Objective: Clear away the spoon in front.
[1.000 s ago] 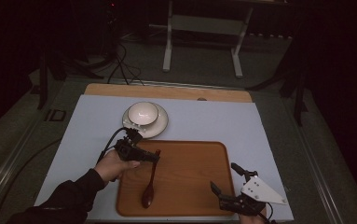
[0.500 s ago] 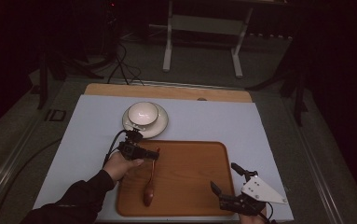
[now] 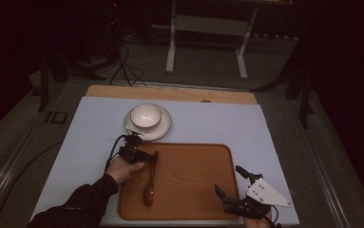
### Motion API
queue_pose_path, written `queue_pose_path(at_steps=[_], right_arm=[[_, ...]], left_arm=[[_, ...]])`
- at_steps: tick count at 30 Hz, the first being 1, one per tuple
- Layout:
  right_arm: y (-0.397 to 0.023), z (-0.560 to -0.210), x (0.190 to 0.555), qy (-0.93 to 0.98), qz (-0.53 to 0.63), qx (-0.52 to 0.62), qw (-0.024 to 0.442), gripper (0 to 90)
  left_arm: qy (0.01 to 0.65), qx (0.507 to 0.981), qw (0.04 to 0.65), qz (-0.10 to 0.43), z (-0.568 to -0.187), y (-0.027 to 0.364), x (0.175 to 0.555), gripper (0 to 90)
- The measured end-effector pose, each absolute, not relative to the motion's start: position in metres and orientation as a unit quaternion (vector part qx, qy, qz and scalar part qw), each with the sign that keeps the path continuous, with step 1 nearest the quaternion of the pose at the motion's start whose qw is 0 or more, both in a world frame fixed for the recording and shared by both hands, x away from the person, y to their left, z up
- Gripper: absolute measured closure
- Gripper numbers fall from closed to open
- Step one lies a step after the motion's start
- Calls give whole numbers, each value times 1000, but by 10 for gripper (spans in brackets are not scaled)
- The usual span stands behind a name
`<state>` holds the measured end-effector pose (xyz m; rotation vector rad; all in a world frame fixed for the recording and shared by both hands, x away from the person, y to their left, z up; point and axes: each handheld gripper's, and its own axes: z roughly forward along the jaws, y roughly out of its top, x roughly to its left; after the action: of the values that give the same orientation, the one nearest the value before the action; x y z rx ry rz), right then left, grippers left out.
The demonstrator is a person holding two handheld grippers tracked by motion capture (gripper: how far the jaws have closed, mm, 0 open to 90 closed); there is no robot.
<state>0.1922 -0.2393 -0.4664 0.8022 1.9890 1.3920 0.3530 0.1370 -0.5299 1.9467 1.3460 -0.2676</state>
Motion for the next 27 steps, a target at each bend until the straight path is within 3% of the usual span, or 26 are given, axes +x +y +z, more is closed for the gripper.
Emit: queue_pose_path(at_steps=[18,27], right_arm=[[-238,-466,192,747,520,299,287,120],[-238,-466,192,746,520,299,288,120]], left_arm=[[562,756,331,-48,-528,149,354,620],[540,773,333,-6,-513,149,342,621]])
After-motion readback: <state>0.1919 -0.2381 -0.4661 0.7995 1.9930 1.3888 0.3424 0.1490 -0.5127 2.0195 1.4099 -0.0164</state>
